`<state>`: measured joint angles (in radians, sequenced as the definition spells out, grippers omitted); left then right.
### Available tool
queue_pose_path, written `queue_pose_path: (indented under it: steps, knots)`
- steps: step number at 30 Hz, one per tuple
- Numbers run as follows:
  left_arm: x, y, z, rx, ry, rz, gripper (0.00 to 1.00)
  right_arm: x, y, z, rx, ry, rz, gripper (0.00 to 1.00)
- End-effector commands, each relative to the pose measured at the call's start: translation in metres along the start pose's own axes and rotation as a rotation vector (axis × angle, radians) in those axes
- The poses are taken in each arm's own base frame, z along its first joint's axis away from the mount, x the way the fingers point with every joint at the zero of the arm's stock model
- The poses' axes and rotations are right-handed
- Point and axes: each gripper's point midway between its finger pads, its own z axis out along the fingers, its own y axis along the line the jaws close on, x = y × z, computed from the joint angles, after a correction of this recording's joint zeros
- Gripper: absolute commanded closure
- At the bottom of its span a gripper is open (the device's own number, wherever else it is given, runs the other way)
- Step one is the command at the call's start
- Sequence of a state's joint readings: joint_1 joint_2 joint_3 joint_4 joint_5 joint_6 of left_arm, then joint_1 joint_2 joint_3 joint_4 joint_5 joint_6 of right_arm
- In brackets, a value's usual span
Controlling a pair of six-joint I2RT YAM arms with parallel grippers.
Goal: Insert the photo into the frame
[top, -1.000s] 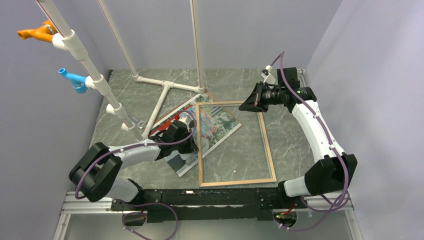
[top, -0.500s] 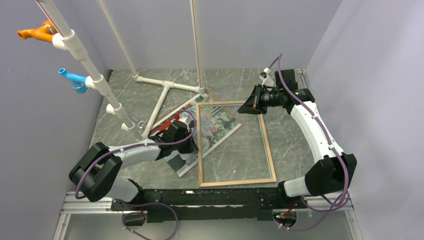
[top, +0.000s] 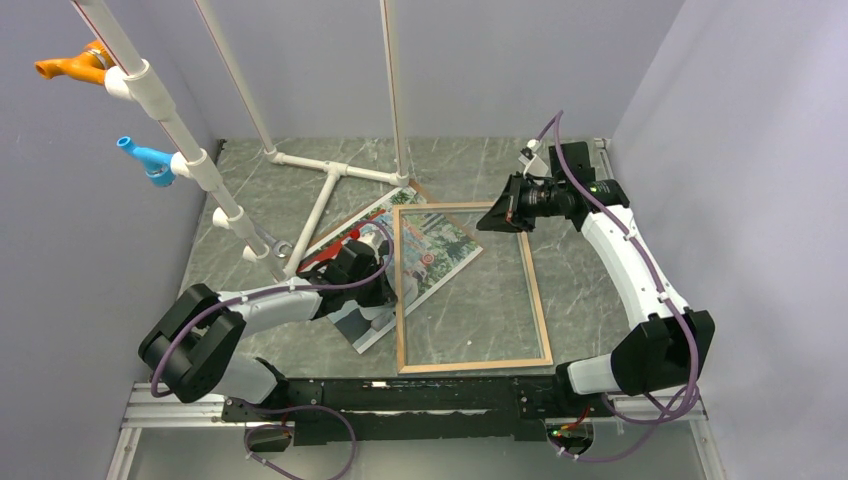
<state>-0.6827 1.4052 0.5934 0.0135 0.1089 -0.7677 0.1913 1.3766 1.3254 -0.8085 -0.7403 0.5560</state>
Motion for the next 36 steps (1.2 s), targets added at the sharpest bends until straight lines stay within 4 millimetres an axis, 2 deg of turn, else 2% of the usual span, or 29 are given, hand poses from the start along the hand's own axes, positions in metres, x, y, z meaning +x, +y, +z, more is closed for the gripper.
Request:
queue_pose_path:
  steps: [1,18,29,36]
  knots:
    - [0.019,0.035,0.006,-0.137,0.057,0.034,1.00,0.008,0.000,-0.004,0.014,0.027,-0.023,1.00]
    - [0.021,0.038,0.008,-0.151,0.067,0.037,1.00,0.020,-0.027,0.010,0.068,0.099,-0.006,1.00]
    - [0.021,0.039,0.009,-0.153,0.071,0.038,1.00,0.018,-0.055,0.002,0.242,0.070,-0.025,1.00]
    - [0.022,0.039,0.010,-0.155,0.075,0.040,1.00,0.019,-0.071,0.005,0.297,0.086,-0.034,1.00]
